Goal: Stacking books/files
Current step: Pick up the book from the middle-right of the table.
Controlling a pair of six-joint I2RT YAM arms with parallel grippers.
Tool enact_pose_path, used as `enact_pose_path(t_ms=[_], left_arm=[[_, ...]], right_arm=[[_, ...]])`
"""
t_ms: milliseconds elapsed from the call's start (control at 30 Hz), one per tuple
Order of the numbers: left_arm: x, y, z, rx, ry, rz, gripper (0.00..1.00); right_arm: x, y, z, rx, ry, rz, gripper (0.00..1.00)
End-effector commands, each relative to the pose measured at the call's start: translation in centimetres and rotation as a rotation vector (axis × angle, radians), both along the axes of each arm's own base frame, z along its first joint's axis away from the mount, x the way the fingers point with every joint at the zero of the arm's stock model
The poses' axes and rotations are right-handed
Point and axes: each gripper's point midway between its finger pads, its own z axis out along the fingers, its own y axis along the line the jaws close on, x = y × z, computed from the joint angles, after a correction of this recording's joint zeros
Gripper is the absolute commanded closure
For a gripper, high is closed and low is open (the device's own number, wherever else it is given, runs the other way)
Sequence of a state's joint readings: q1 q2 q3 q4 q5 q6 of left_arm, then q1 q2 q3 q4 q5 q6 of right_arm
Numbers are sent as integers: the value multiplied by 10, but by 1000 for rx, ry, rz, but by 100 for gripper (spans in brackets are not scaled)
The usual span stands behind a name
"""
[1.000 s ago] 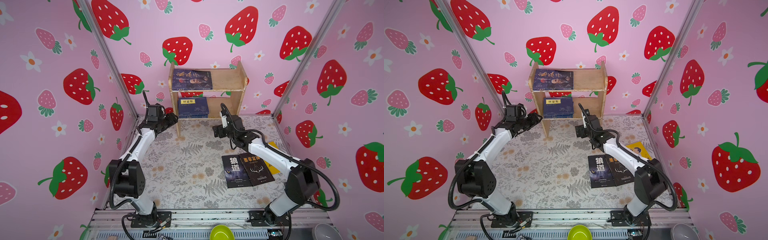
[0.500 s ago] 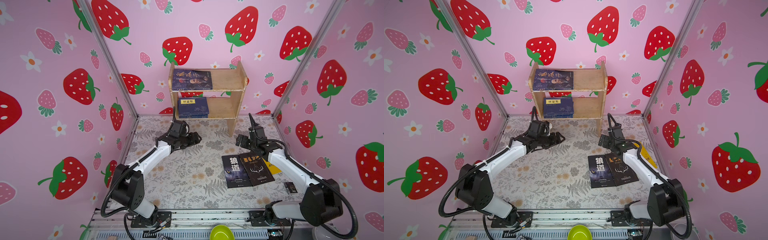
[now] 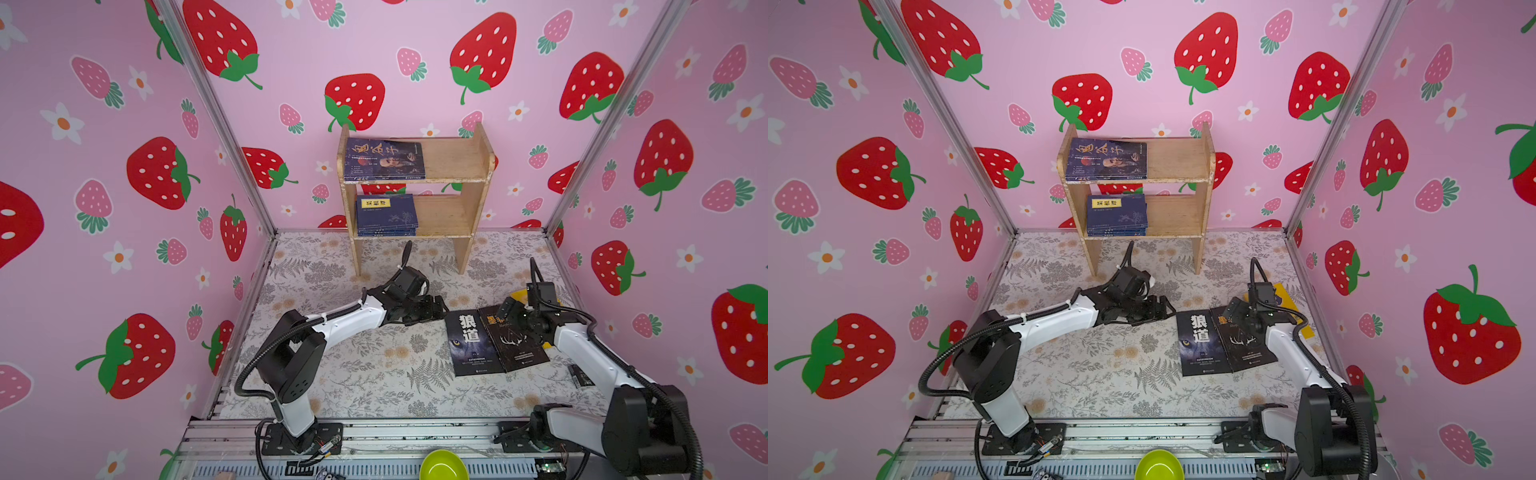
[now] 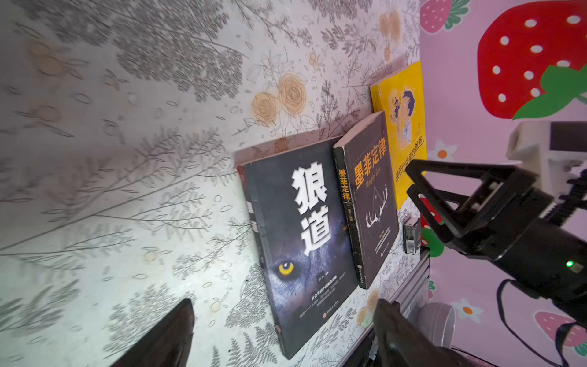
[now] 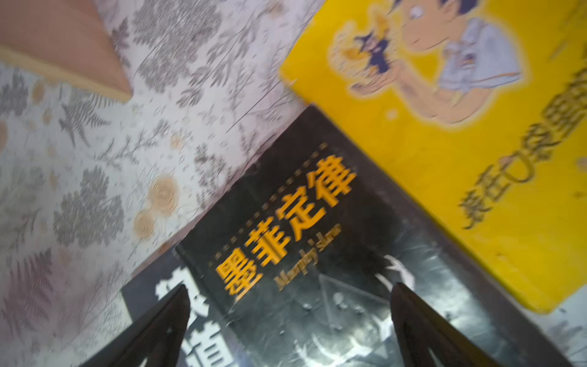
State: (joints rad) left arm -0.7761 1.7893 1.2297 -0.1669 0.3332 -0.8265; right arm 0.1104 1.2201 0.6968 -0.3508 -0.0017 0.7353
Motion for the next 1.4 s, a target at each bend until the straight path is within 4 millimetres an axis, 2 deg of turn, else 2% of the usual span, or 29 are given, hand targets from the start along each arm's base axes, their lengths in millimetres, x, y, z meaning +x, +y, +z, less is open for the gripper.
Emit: enact_pose_path(t_ms=[0, 167, 300, 433, 600, 767, 900, 967, 1067, 1233, 1300, 1367], left_arm=[[5, -43, 21, -128, -9, 8, 10], [-4, -88, 3, -169, 28, -3, 11], [-7, -122, -11, -191, 61, -3, 11], [-6, -139, -32, -181, 113, 38, 12], [-9, -150, -61, -150, 179, 73, 12], [-3, -173, -60, -214, 185, 53, 14], [2, -188, -50, -302, 194, 53, 27], [4, -185, -41, -308, 172, 60, 32], [8, -172, -27, -295, 118, 82, 45], [9, -157, -5, -252, 64, 69, 89], [10, -150, 6, -238, 37, 68, 100], [12, -139, 24, -234, -6, 70, 100]], right_arm=[[12, -3, 2, 36, -32, 30, 0], [8, -7, -21, 91, -12, 45, 0], [6, -19, -36, 97, 5, 30, 0], [5, -32, -41, 69, 21, 17, 0], [-9, -16, -59, 155, 82, 57, 0], [-31, 1, -78, 258, 131, 62, 3], [-41, 13, -83, 333, 144, 77, 7], [-42, 15, -83, 338, 144, 85, 7], [-36, 16, -74, 344, 119, 94, 7], [-13, 21, -40, 380, 25, 117, 7], [-4, 23, -21, 395, -17, 124, 6], [7, 24, 4, 408, -79, 134, 6]])
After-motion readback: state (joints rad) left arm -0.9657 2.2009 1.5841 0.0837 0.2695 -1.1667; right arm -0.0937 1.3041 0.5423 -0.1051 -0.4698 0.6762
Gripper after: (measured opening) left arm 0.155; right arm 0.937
